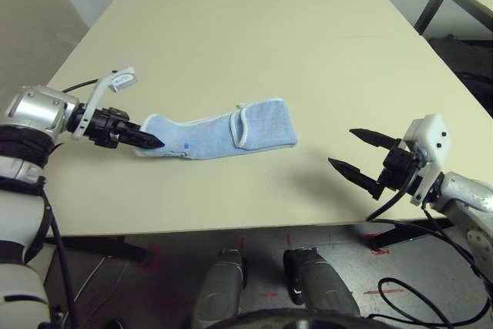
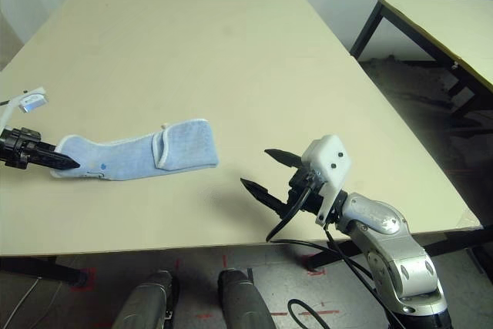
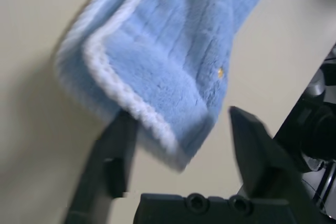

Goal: Fold the towel and set it aside.

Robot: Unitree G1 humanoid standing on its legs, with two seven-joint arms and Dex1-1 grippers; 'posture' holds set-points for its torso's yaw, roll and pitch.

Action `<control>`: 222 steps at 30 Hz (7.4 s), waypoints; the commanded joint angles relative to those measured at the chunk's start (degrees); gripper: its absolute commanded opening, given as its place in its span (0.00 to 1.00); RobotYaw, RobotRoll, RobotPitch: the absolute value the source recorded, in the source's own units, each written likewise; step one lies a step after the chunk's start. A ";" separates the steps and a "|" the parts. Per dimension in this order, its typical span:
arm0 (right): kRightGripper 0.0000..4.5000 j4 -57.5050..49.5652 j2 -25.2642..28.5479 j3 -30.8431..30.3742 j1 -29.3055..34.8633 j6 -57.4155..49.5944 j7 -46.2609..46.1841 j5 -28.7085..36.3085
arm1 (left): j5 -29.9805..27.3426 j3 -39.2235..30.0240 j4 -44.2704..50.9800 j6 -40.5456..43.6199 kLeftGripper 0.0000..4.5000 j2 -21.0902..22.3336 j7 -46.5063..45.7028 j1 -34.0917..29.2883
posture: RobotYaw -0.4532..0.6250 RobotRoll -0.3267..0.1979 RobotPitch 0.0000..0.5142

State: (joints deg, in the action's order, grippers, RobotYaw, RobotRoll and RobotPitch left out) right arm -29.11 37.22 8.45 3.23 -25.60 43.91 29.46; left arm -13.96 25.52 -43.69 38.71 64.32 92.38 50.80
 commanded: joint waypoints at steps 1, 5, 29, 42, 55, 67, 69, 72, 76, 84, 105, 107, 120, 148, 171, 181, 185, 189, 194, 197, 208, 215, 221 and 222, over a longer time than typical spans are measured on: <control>1.00 -1.15 0.41 -0.14 0.43 -0.25 0.15 0.44 | 0.57 -1.35 -1.92 -0.35 1.00 2.55 0.12 -2.79 | 0.37 0.62 0.24; 1.00 -0.87 1.42 -1.27 -0.51 0.71 1.31 -0.84 | -1.03 -4.29 -2.11 2.21 1.00 4.76 0.12 -8.11 | 0.37 0.62 0.25; 1.00 0.04 1.77 -1.69 -1.92 0.78 1.42 -0.32 | -11.16 -30.32 -6.54 35.89 1.00 -10.67 -21.34 -13.71 | 0.38 0.62 0.25; 1.00 0.01 1.77 -1.87 -2.36 0.72 1.09 -0.20 | -9.27 -33.51 -15.19 30.24 1.00 -9.58 -25.53 -8.47 | 0.39 0.62 0.23; 1.00 -0.80 1.68 -1.50 -1.99 0.41 0.50 0.25 | -6.93 -28.77 -14.47 32.33 0.83 -15.77 -24.16 -6.68 | 0.37 0.62 0.23; 1.00 -0.81 1.07 -1.97 -2.08 0.53 -0.37 0.26 | -5.31 -23.89 -15.43 32.05 0.01 -15.11 -18.26 -3.82 | 0.37 0.62 0.22; 1.00 -0.79 0.97 -2.11 -2.14 0.54 -0.39 0.23 | -4.86 -23.67 -16.21 31.32 0.01 -14.43 -17.54 -2.97 | 0.37 0.62 0.23; 1.00 -0.75 1.05 -2.11 -2.22 0.52 -0.20 0.29 | -3.95 -23.08 -17.44 30.38 0.01 -13.10 -15.79 -1.46 | 0.37 0.62 0.23; 1.00 -0.41 1.84 -1.29 -2.11 0.72 0.85 0.71 | -1.74 -21.16 -19.60 29.09 0.01 -10.10 -12.25 1.46 | 0.37 0.62 0.23; 1.00 0.85 1.77 -1.66 -2.70 1.77 2.01 0.09 | 2.30 -18.61 -22.57 26.70 0.01 -8.92 -7.75 5.19 | 0.37 0.62 0.23; 1.00 -1.04 -1.34 -3.10 0.02 3.12 -1.24 -1.49 | -14.76 -20.63 2.82 49.37 0.01 -28.95 -16.50 9.46 | 0.32 0.62 0.20; 1.00 -1.30 -1.51 -3.02 0.26 3.12 -1.60 -1.55 | -15.08 -21.05 1.63 48.44 0.01 -30.33 -17.89 10.20 | 0.31 0.62 0.20; 1.00 -2.60 -2.06 -3.17 1.51 2.87 -2.64 -1.46 | -16.52 -26.67 -4.51 44.74 0.01 -34.38 -25.43 12.60 | 0.30 0.62 0.20; 1.00 2.57 -1.96 -1.00 -11.43 -11.73 -6.16 7.89 | -14.38 -30.47 7.52 18.71 0.99 -31.78 -26.31 3.04 | 0.30 0.62 0.22; 1.00 60.93 -4.86 -8.87 -55.64 -42.72 0.56 7.96 | -18.16 -39.12 13.25 -35.22 0.99 -13.31 0.11 -23.28 | 0.48 0.62 0.22; 1.00 76.68 -8.46 -6.57 -62.03 -53.01 2.47 6.09 | -16.51 -40.32 13.31 -38.29 0.99 -13.07 -0.78 -23.81 | 0.50 0.62 0.22; 1.00 78.74 -11.71 -4.42 -63.14 -52.80 1.70 5.89 | -16.17 -40.35 13.45 -38.64 0.99 -13.23 -1.12 -23.91 | 0.51 0.62 0.21; 1.00 78.01 -14.67 -3.64 -62.36 -51.72 0.76 4.92 | -16.02 -40.33 13.43 -38.75 0.99 -13.34 -1.15 -23.94 | 0.50 0.62 0.21; 1.00 78.98 -18.33 -1.59 -62.51 -49.38 -1.46 4.37 | -15.80 -39.95 12.86 -38.94 0.99 -13.68 -0.88 -23.30 | 0.50 0.62 0.22; 1.00 80.21 -19.74 -1.62 -62.27 -46.86 -2.98 2.57 | -15.81 -39.75 12.96 -38.86 0.99 -14.06 -0.83 -22.72 | 0.50 0.62 0.22; 1.00 85.44 -23.28 -1.76 -62.97 -37.13 -8.00 -3.34 | -16.10 -39.64 14.74 -37.94 0.99 -14.59 -0.70 -22.10 | 0.50 0.62 0.23; 1.00 83.28 -26.48 -1.42 -63.53 -39.21 -5.04 -2.23 | -14.32 -39.06 12.55 -37.88 0.99 -14.42 -1.91 -20.91 | 0.49 0.62 0.25; 0.84 82.64 -27.63 0.45 -63.56 -40.07 -5.23 -1.77 | -13.94 -38.71 12.10 -37.99 1.00 -14.93 -1.55 -20.11 | 0.48 0.62 0.26; 0.75 82.61 -27.80 0.95 -63.56 -39.98 -5.56 -1.64 | -13.88 -38.61 11.96 -38.07 1.00 -15.02 -1.45 -19.98 | 0.48 0.62 0.26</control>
State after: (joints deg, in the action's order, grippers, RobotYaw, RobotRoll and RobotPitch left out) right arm 54.06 9.79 8.62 -60.49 -65.29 39.11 27.71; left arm -28.91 -13.95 -31.17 0.77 49.51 90.68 30.51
